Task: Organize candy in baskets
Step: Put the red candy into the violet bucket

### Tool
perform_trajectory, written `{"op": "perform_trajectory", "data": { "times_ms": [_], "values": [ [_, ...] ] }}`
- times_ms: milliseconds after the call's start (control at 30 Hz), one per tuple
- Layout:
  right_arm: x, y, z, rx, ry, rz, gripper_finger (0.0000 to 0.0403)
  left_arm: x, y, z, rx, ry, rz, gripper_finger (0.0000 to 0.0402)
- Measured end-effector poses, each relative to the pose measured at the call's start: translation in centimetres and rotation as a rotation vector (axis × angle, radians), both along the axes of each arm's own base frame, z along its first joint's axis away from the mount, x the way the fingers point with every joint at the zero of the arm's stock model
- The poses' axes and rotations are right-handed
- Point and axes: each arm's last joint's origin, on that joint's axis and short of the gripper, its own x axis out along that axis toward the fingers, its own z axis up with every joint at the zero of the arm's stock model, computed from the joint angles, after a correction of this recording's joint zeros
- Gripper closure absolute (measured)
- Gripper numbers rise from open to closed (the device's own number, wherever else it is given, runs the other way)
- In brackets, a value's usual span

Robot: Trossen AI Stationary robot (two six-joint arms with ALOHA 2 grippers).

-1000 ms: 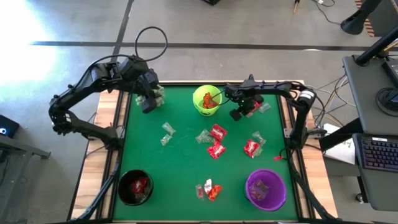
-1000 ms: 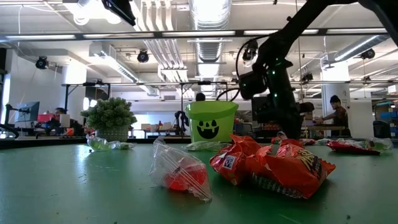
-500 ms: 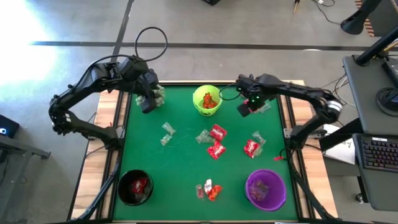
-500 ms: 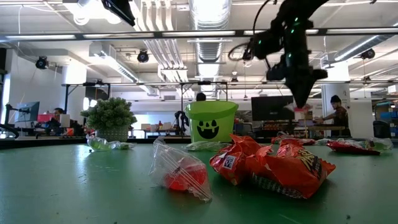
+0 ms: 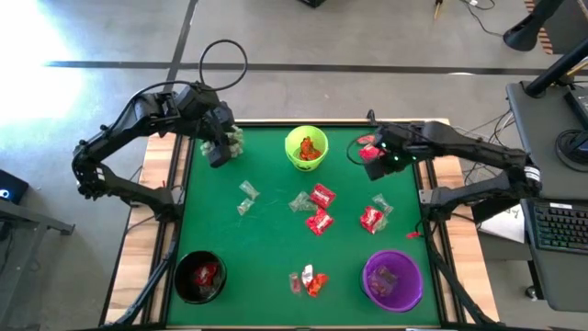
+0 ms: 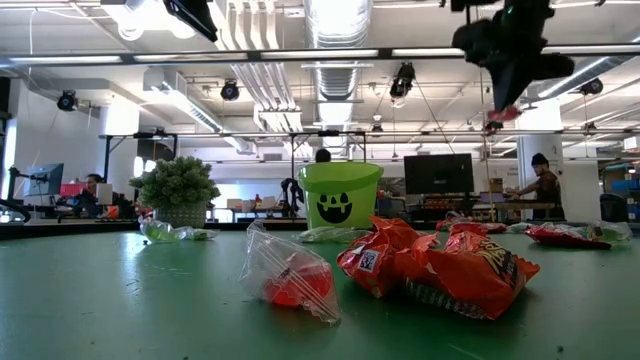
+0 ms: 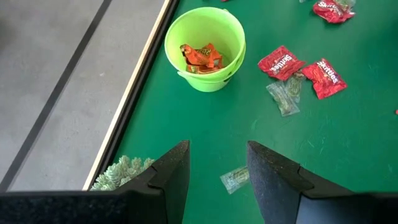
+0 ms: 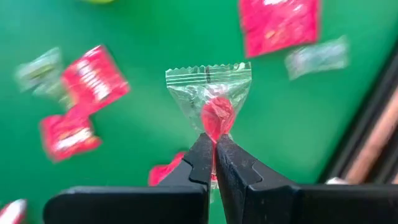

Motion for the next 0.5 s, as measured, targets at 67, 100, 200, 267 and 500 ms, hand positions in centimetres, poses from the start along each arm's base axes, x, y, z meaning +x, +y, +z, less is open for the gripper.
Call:
{"op": "perform_trajectory", "data": {
  "times_ms": [67, 100, 200, 267, 500],
  "values": [
    [-0.1, 1.2, 0.4, 0.039, -0.041, 0.016, 0.0394, 0.0, 0.0, 0.0, 0.0, 0.0, -0.001, 0.026],
    [-0.2, 1.8, 0.6, 0.06, -0.057, 0.021, 0.0394, 0.0, 0.0, 0.0, 0.0, 0.0, -0.001, 0.026],
    [-0.3, 3.7, 1.0, 0.113, -0.093, 0.034, 0.0394, 0.0, 0.0, 0.0, 0.002, 0.002, -0.004, 0.026],
    [-0.4, 5.0, 1.2, 0.137, -0.106, 0.037, 0.0394, 0.0, 0.0, 0.0, 0.006, 0.005, -0.01, 0.026],
    [-0.7, 9.9, 1.4, 0.244, -0.106, 0.061, 0.0394, 0.0, 0.0, 0.0, 0.017, 0.009, -0.024, 0.026]
  ]
}}
